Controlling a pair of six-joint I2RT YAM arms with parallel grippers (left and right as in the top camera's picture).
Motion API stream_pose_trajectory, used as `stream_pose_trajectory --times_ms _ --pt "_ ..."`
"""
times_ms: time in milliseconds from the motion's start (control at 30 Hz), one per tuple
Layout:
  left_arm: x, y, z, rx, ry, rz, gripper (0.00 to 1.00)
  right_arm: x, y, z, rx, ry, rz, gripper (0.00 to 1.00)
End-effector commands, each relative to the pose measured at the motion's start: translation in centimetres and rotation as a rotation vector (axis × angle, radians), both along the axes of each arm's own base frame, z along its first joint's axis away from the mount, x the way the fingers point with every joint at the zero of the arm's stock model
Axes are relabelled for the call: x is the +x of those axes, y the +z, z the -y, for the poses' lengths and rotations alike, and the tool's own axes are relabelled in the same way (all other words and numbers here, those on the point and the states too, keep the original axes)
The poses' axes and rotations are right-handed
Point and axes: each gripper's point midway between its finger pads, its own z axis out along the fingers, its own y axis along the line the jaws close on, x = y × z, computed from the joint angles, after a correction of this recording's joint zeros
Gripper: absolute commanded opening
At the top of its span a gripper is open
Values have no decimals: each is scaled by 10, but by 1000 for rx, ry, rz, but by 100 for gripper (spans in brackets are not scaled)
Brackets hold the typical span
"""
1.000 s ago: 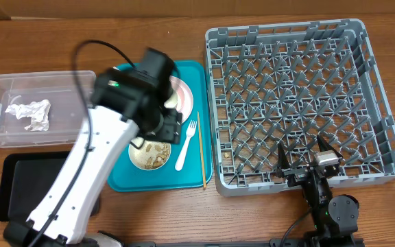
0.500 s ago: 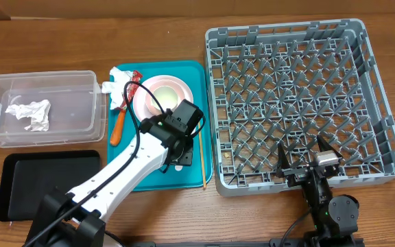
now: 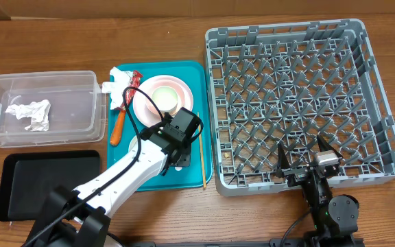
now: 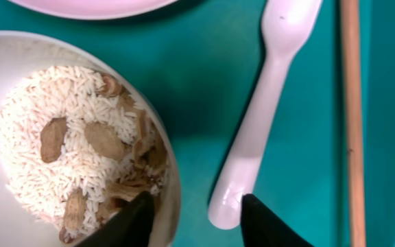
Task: Sort waste into correct bins and load items into the dishwasher
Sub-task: 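Move the left gripper to the white rice bowl and grasp its rim, then lift the rice bowl with the left gripper over the black tray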
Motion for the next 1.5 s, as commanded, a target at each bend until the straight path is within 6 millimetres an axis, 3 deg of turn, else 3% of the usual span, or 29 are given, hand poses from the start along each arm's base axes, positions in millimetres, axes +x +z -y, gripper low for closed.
stream_pose_trajectory --times_ms 0,167,233,533,733,900,1333,1467 --pt "-1 -3 -9 33 20 10 38 0 -2 2 0 -9 4 100" --pt "3 -5 -7 27 20 21 39 0 -2 2 0 -9 4 100" --pt "5 -9 -9 44 23 25 33 0 -2 2 0 -9 4 100" --pt "11 -12 -20 113 36 49 26 0 -2 2 0 -9 4 100" --pt "11 -11 -19 111 36 50 7 0 -2 2 0 -9 4 100" --pt "11 -6 -18 110 34 37 4 0 -2 2 0 -8 4 100" --pt "24 84 -16 131 16 57 4 0 -2 2 0 -9 4 100" --pt "25 127 -28 134 10 68 4 0 -2 2 0 -9 4 100"
